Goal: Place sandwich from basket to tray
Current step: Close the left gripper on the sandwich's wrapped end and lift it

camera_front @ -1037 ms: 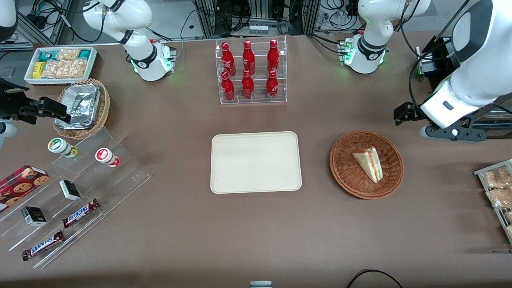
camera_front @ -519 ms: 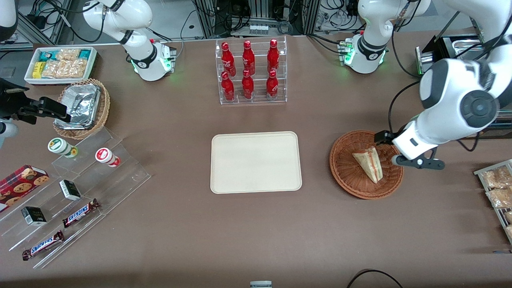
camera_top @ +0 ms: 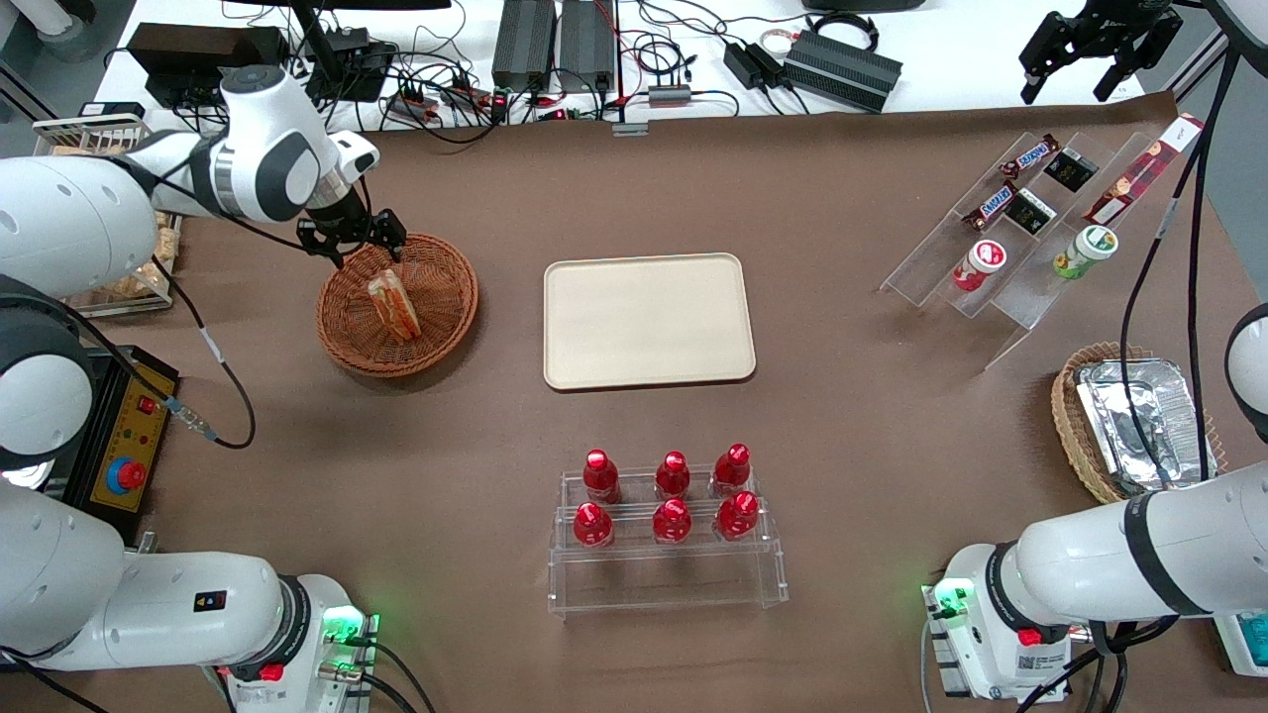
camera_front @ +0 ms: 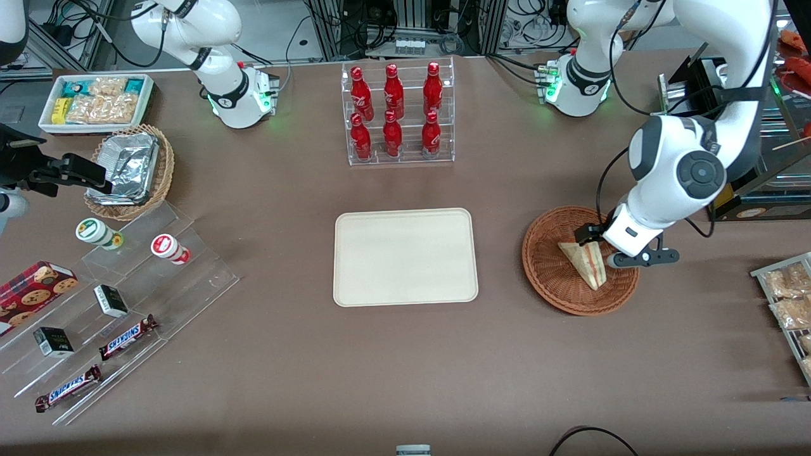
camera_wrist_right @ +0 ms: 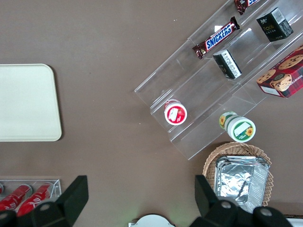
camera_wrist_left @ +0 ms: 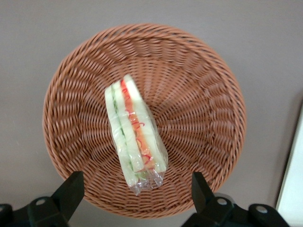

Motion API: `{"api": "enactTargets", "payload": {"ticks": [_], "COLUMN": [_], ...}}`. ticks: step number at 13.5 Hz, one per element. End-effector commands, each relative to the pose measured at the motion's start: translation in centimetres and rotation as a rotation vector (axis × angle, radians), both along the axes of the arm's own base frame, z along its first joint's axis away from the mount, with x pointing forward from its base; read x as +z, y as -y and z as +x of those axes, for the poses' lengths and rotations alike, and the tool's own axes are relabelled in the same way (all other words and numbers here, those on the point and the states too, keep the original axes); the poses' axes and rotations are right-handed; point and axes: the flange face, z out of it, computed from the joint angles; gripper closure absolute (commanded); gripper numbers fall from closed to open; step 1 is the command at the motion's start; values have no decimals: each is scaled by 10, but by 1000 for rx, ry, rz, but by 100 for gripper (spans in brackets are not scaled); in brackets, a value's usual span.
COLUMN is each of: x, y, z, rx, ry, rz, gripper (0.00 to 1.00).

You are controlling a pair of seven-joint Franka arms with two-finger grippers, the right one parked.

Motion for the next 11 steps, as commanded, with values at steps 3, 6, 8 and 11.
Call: {"api": "enactTargets", "payload": {"ticks": [3,6,8,11], "x": [-9,-23,-32,-52], "y": [8,9,9,9], "z": [-12,-12,-11,-9], "rx": [358,451,461,467], "ry": [15,10,-4,-11], "rz": [23,25,27,22], "gripper": [0,0,0,0]}}
